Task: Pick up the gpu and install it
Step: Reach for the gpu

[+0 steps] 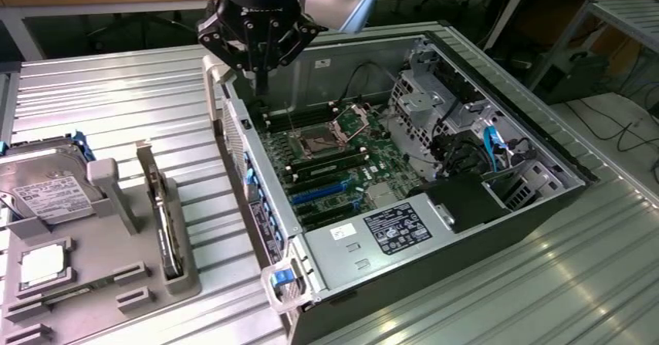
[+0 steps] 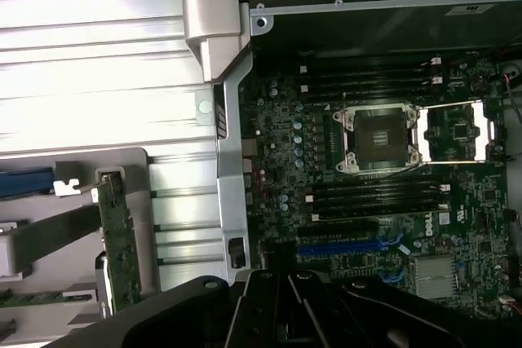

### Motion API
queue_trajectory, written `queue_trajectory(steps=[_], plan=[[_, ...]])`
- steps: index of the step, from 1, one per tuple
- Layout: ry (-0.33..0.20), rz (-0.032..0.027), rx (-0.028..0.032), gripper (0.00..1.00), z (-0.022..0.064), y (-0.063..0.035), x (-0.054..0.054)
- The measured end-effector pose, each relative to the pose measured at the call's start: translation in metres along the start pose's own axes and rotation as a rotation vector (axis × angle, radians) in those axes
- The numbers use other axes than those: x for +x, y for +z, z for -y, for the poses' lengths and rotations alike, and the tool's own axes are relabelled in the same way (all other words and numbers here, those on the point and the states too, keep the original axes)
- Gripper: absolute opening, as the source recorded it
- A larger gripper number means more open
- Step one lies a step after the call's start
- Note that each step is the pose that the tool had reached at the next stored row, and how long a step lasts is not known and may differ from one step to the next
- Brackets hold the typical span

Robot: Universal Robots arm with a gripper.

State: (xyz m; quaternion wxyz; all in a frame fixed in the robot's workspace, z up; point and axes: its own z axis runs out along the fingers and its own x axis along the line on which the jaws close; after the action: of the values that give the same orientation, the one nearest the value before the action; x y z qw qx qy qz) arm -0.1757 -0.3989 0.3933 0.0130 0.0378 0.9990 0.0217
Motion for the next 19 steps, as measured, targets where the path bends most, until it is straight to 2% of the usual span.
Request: queue_trajectory(steps=[19], plan=[[0.000, 0.0000, 0.0000, 0.11, 0.0020, -0.0007, 0.026]])
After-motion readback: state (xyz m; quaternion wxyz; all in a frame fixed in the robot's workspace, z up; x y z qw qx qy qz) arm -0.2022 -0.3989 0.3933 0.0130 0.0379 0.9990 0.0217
